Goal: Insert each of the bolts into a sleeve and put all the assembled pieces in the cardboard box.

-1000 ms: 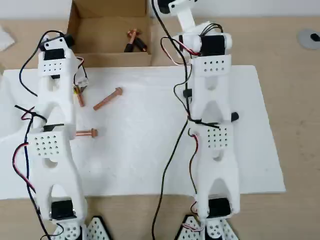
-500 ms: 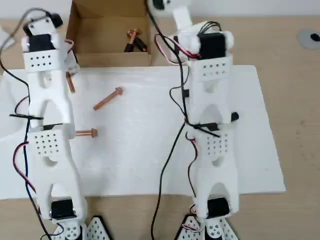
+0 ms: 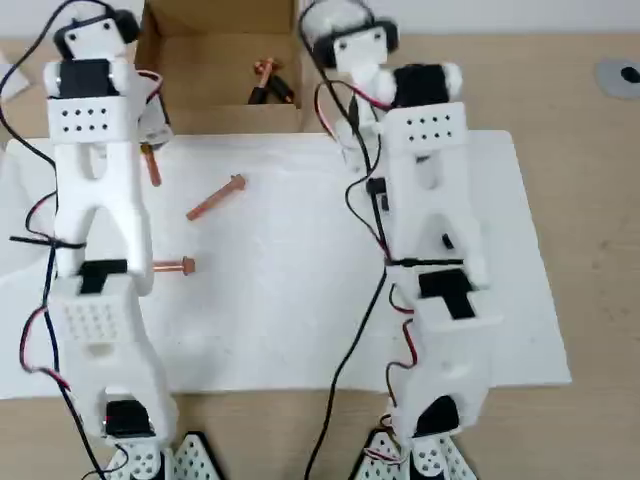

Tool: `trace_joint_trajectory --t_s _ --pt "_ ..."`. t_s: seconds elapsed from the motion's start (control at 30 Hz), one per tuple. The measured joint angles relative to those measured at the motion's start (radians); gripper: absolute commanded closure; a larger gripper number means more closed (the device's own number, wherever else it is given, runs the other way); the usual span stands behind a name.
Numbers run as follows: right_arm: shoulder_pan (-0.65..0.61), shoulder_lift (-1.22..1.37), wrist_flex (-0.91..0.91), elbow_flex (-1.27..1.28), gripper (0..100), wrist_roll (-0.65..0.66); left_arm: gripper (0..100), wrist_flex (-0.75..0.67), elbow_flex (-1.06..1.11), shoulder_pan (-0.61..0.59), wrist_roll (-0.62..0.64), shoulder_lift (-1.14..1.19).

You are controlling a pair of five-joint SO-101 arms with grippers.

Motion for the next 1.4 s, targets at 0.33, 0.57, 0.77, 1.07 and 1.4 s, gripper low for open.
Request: trace_joint_trajectory --t_s 0.33,0.57,0.77,1.07,1.4 --pt "0.058 -0.009 -0.021 0.091 74.2 -0.114 99 -0.063 0.427 0.054 -0.006 -0.588" --pt "0.057 0.106 -0.103 0.106 74.2 -0.267 99 -0.388 1.031 0.054 -0.097 -0.999" --pt "0.040 0.193 -0.221 0.084 74.2 -0.377 99 -0.658 1.508 0.054 -0.141 -1.309" --pt "0.040 0.278 -0.281 0.026 74.2 -0.523 99 -0.715 1.669 0.054 -0.143 -1.407" --pt "0.040 0.341 -0.377 0.025 74.2 -0.601 99 -0.715 1.682 0.054 -0.143 -1.412"
